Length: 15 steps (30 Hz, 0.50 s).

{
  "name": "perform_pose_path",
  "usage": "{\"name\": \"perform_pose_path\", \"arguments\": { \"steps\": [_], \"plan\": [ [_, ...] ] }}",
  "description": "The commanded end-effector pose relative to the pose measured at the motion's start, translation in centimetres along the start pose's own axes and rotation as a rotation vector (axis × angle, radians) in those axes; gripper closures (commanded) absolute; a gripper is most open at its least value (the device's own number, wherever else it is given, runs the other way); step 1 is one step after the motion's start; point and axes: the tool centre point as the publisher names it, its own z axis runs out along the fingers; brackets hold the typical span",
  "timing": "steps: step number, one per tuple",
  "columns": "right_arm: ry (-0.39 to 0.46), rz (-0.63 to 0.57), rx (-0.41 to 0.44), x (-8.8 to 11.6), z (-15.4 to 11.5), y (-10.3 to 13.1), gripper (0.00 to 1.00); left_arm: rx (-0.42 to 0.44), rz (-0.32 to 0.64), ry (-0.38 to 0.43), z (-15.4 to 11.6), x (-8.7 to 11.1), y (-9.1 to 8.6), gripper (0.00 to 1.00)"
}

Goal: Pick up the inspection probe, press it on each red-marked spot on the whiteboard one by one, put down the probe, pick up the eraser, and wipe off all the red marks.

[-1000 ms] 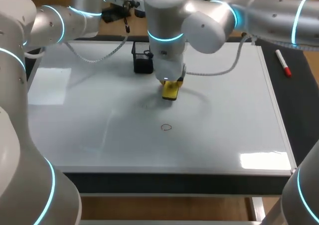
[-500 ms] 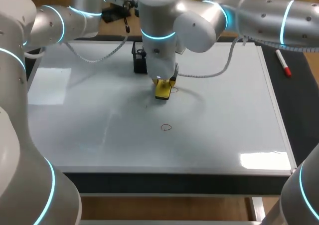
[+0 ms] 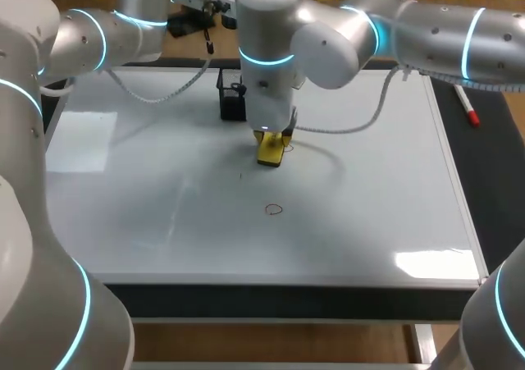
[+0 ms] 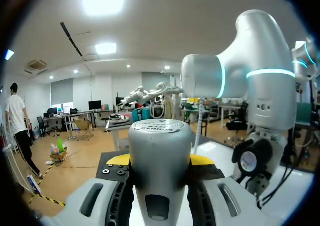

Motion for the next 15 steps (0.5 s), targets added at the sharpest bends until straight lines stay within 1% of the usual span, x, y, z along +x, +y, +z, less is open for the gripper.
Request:
{"name": "perform_pose_path", "arguments": {
  "steps": [1, 9, 15],
  "plan": [
    [0.003, 0.013, -0.006, 0.8, 0.1, -0.4, 1.00, 0.008, -0.001, 0.198, -0.2, -0.7, 0.3, 1.00],
    [0.015, 0.072, -0.016, 2.9, 0.4, -1.1, 1.00, 0.008, -0.001, 0.198, -0.2, -0.7, 0.3, 1.00],
    [0.032, 0.112, -0.015, 5.0, 0.7, -1.6, 1.00, 0.008, -0.001, 0.198, -0.2, -0.7, 0.3, 1.00]
  ]
}}
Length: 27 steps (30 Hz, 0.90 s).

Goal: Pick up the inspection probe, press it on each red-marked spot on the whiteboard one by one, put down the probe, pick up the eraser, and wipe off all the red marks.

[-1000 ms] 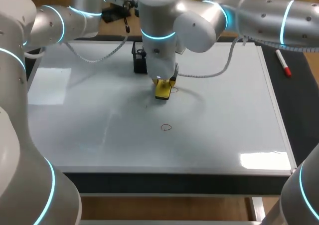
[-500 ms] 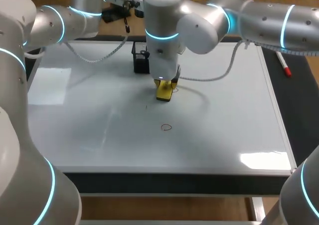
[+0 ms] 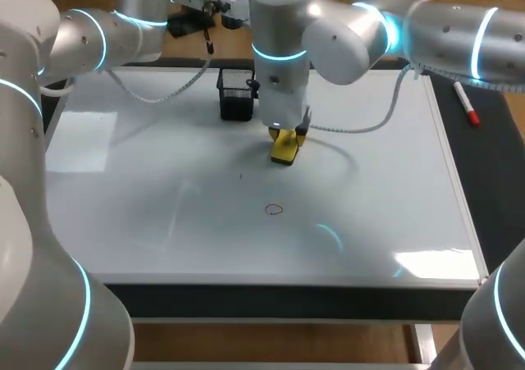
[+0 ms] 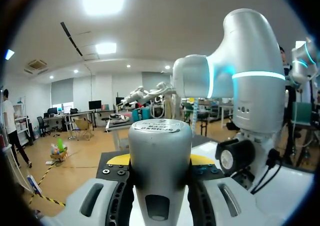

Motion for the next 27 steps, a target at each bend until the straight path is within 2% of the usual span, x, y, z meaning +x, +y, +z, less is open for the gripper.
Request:
{"name": "perform_pose_path", "arguments": {
  "steps": [1, 13, 21, 27],
  "plan": [
    [0.000, 0.017, 0.002, 2.0, 0.3, -0.4, 1.00, 0.008, -0.001, 0.198, -0.2, -0.7, 0.3, 1.00],
    [0.005, 0.088, 0.005, 4.8, -0.1, -1.2, 1.00, 0.008, -0.001, 0.198, -0.2, -0.7, 0.3, 1.00],
    [-0.026, 0.134, 0.002, 6.7, -3.2, -2.8, 1.00, 0.008, -0.001, 0.198, -0.2, -0.7, 0.3, 1.00],
    [-0.014, 0.210, 0.004, 9.3, -3.9, -4.3, 1.00, 0.008, -0.001, 0.198, -0.2, -0.7, 0.3, 1.00]
  ]
}}
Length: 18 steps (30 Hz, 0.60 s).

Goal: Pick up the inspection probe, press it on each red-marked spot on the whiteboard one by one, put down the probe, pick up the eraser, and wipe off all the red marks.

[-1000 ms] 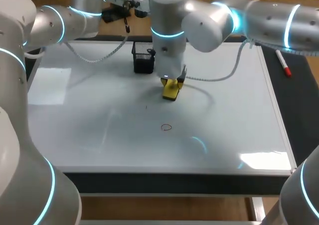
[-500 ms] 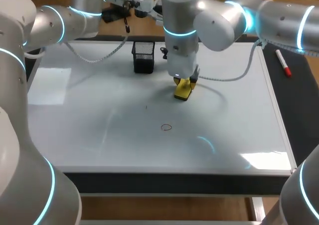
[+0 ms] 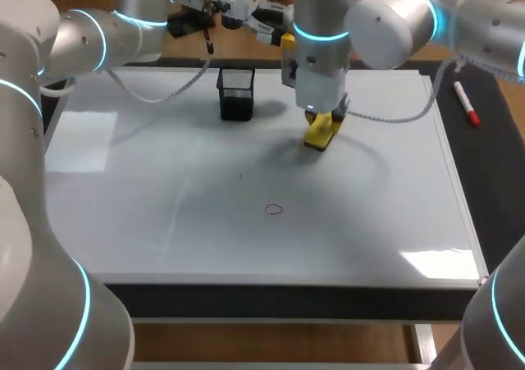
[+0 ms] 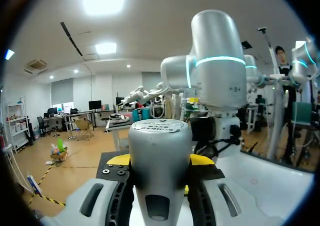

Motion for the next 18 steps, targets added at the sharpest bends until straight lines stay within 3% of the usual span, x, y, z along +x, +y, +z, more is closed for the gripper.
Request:
{"name": "perform_pose_path", "arguments": {
  "steps": [1, 18],
  "plan": [
    [-0.007, 0.036, -0.001, 2.3, -0.9, -1.1, 1.00, 0.008, -0.002, 0.198, -0.2, -0.7, 0.3, 1.00],
    [-0.012, 0.289, 0.000, 8.5, -1.2, -5.0, 1.00, 0.008, -0.002, 0.198, -0.2, -0.7, 0.3, 1.00]
  ]
}}
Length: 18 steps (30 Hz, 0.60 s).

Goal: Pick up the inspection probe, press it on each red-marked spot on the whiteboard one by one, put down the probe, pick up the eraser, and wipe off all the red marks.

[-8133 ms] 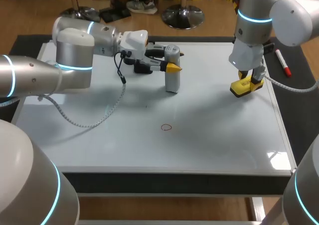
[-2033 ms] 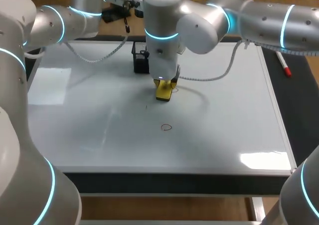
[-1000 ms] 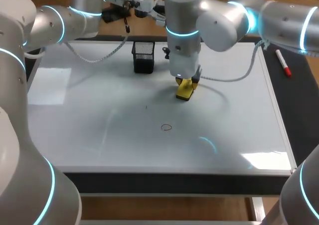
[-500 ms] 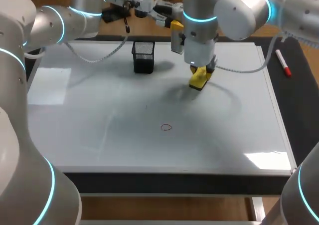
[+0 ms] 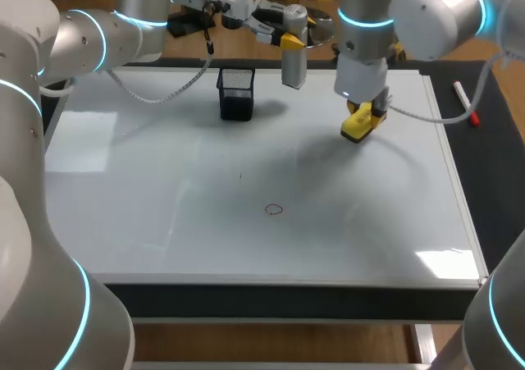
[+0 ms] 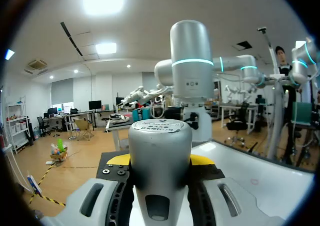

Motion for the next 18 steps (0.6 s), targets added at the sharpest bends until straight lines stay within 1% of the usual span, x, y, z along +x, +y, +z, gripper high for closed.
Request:
{"name": "perform_pose_path", "arguments": {
  "steps": [1, 5, 9, 18],
  "plan": [
    [-0.013, 0.034, -0.007, 1.5, -0.2, -1.1, 1.00, 0.007, -0.002, 0.198, -0.2, -0.7, 0.2, 1.00],
    [-0.016, 0.099, -0.026, 2.5, 0.0, -1.9, 1.00, 0.007, -0.002, 0.198, -0.2, -0.7, 0.2, 1.00],
    [-0.011, 0.133, -0.029, 3.1, 0.3, -2.2, 1.00, 0.007, -0.002, 0.198, -0.2, -0.7, 0.2, 1.00],
    [0.002, 0.163, -0.032, 3.4, 0.3, -2.5, 1.00, 0.007, -0.002, 0.198, -0.2, -0.7, 0.2, 1.00]
  ]
}}
